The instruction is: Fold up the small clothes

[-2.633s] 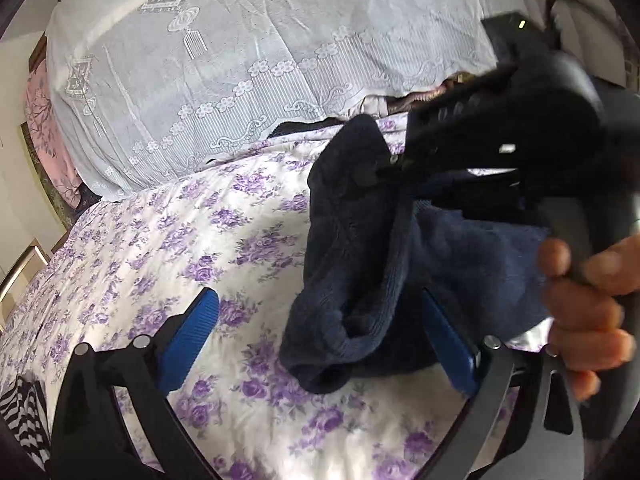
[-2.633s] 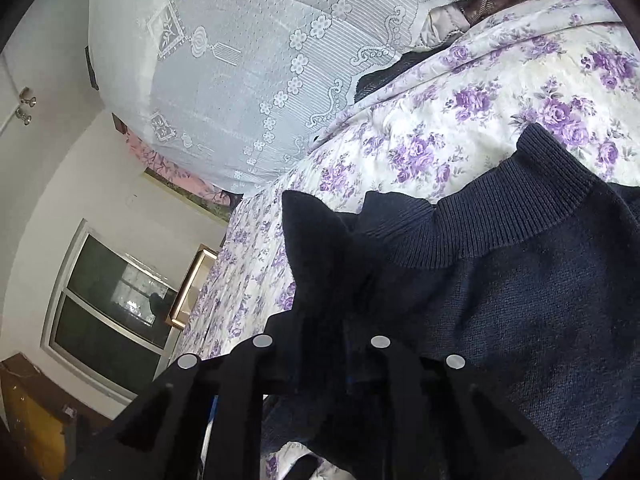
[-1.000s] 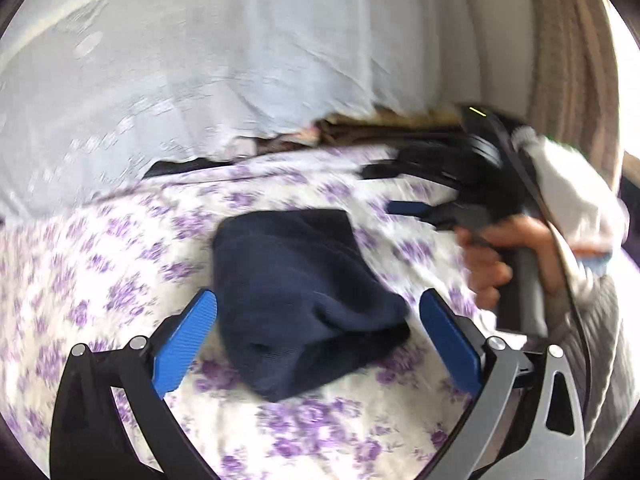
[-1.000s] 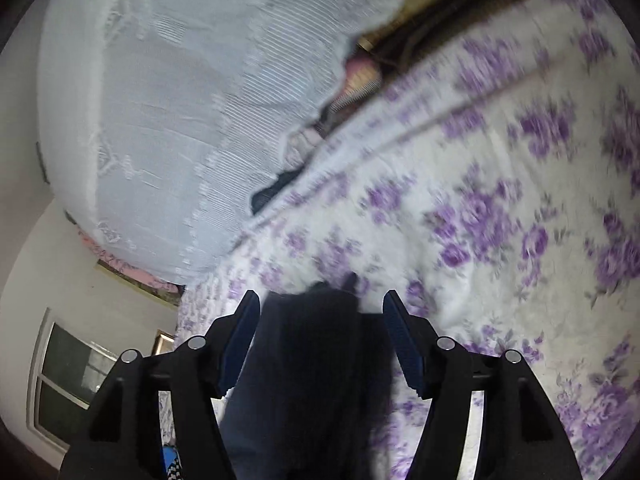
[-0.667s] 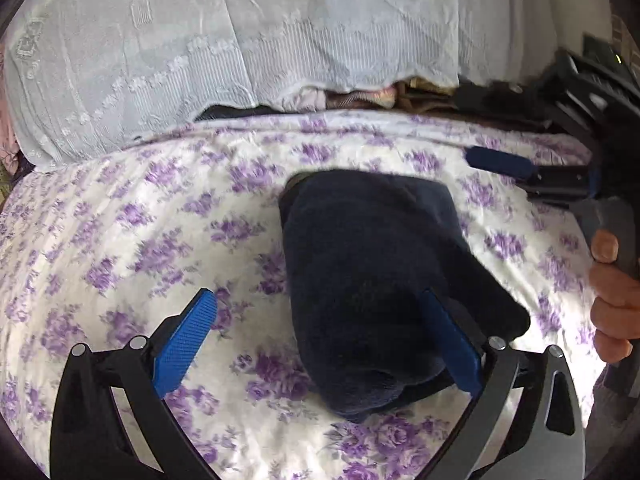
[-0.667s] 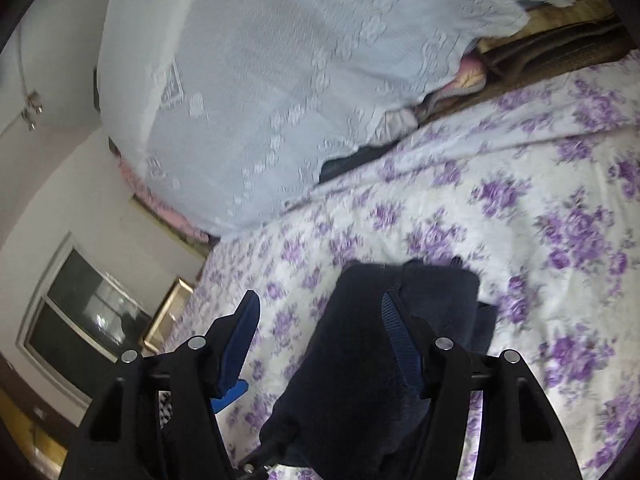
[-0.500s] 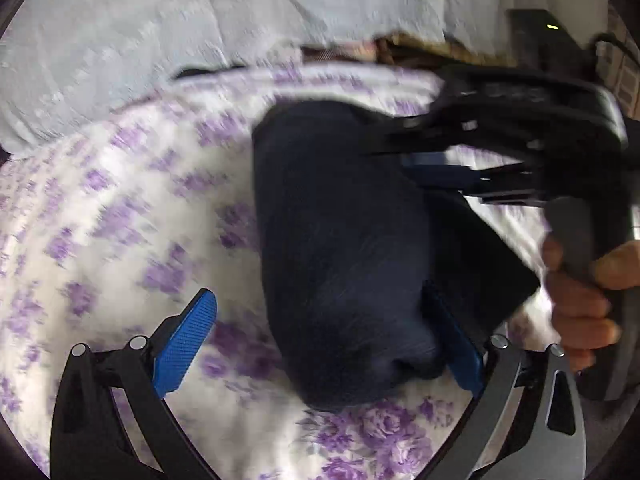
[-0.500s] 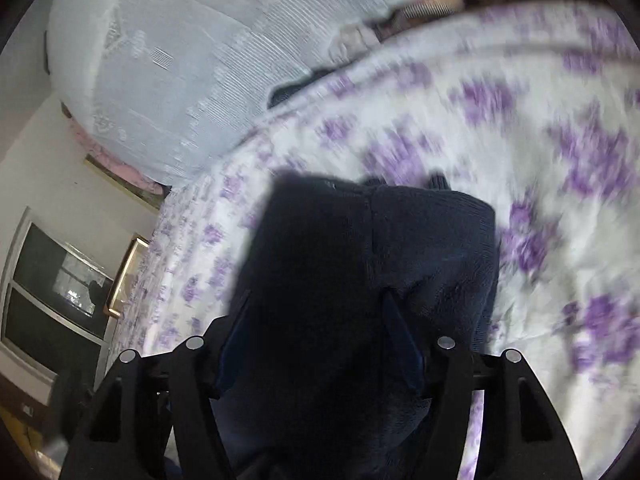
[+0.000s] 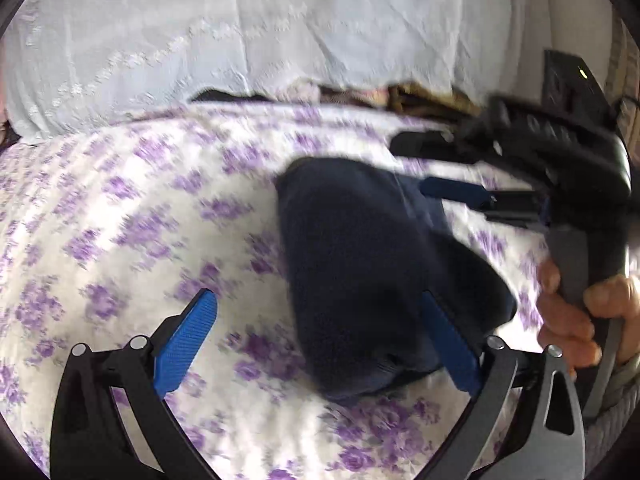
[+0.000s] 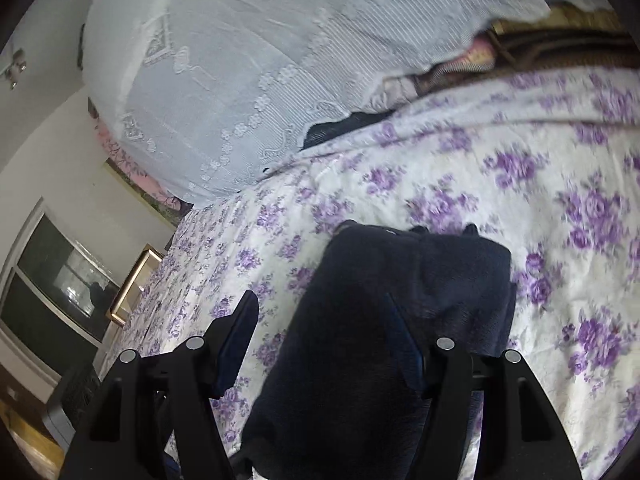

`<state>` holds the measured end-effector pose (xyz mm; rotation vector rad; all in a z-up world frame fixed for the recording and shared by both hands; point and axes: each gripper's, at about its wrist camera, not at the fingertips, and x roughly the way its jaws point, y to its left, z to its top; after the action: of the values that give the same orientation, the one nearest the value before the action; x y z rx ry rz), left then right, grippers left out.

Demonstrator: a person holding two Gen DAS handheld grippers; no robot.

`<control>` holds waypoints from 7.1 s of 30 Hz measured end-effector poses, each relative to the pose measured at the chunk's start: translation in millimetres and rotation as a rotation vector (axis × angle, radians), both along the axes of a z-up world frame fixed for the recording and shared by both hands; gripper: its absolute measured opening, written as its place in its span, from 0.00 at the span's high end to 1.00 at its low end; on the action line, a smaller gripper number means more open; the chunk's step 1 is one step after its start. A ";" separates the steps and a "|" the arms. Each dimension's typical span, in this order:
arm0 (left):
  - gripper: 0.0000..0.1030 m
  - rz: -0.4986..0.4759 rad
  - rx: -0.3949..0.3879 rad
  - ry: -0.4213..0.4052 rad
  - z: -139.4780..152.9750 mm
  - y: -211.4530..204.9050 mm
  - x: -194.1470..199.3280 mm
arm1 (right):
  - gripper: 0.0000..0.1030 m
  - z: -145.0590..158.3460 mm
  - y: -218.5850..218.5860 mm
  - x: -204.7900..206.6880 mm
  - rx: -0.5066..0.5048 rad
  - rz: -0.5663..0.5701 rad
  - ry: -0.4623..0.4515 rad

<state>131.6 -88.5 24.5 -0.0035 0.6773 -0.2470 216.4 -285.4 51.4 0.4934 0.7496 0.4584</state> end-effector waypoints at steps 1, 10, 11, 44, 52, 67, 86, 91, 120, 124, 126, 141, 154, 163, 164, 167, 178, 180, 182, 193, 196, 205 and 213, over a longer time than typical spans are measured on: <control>0.05 0.011 0.006 -0.008 1.2 2.2 0.3 | 0.37 3.3 3.4 -1.5 -0.009 0.004 -0.008; 0.04 0.016 0.114 0.006 -15.9 -11.1 15.1 | 0.37 -37.7 18.2 15.1 -0.126 -0.010 0.112; 0.04 0.010 0.132 0.008 -18.4 -15.0 17.1 | 0.36 -48.7 17.3 18.2 -0.130 -0.011 0.117; 0.04 0.009 0.025 0.135 -23.4 -5.2 68.8 | 0.20 -76.5 -21.3 -56.2 -0.264 -0.191 0.162; 0.05 -0.021 -0.062 0.114 -5.5 12.4 55.4 | 0.20 -55.4 -27.6 -64.8 -0.205 -0.207 0.113; 0.04 -0.181 -0.459 0.438 -51.9 13.8 103.8 | 0.19 -80.6 -52.8 -34.3 0.153 -0.189 0.218; 0.08 -0.240 -0.422 0.425 -55.6 -9.0 105.0 | 0.48 -87.8 -37.0 -16.8 0.103 -0.187 0.167; 0.14 -0.248 -0.310 0.369 -50.4 -23.4 95.7 | 0.52 -86.7 -33.5 -19.9 0.091 -0.194 0.135; 0.24 -0.337 -0.095 0.247 -30.5 -44.1 -88.0 | 0.60 -57.1 -22.1 -212.6 -0.007 -0.167 0.105; 0.24 -0.368 -0.060 0.220 -23.8 -57.5 -111.8 | 0.60 -50.2 -28.6 -243.0 -0.026 -0.191 0.068; 0.24 -0.389 -0.043 0.196 -16.2 -69.6 -123.6 | 0.60 -44.7 -38.2 -260.2 -0.012 -0.213 0.047; 0.24 -0.614 0.074 -0.036 74.1 -184.5 -193.8 | 0.60 38.3 -135.7 -371.6 0.004 -0.405 -0.176; 0.24 -0.805 0.038 -0.127 157.8 -326.2 -172.0 | 0.60 124.6 -262.3 -387.3 -0.045 -0.592 -0.297; 0.24 -0.818 0.010 -0.096 177.7 -418.4 -111.5 | 0.60 141.9 -355.1 -335.3 -0.035 -0.690 -0.288; 0.24 -0.815 0.012 -0.085 175.4 -428.1 -102.9 | 0.60 139.0 -363.0 -327.3 -0.029 -0.695 -0.281; 0.24 -0.801 0.008 -0.060 164.5 -447.6 -79.3 | 0.60 127.0 -380.4 -307.1 -0.012 -0.702 -0.265; 0.04 -0.650 0.017 0.032 63.6 -466.8 -12.1 | 0.57 6.9 -418.5 -250.6 0.149 -0.671 -0.194; 0.04 -0.644 0.035 -0.020 62.1 -471.6 -20.9 | 0.57 7.3 -418.8 -252.2 0.140 -0.676 -0.188; 0.04 -0.646 0.018 -0.020 60.9 -471.7 -20.8 | 0.57 3.6 -421.4 -253.4 0.170 -0.676 -0.193; 0.07 -0.640 -0.015 -0.110 85.9 -432.3 -48.8 | 0.53 44.5 -379.9 -293.7 -0.031 -0.748 -0.292; 0.07 -0.598 -0.044 -0.146 97.1 -409.8 -51.7 | 0.53 50.8 -368.1 -314.0 -0.089 -0.785 -0.333; 0.04 -0.505 0.071 -0.111 87.8 -421.2 -38.4 | 0.43 19.0 -354.7 -311.3 -0.197 -0.831 -0.217; 0.30 -0.485 0.121 -0.179 96.3 -413.0 -73.0 | 0.47 33.9 -327.2 -346.1 -0.231 -0.853 -0.300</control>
<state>58.6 -501.5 120.7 0.2987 0.5053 -0.6641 -129.7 -612.6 85.3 0.4667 0.2472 -0.3454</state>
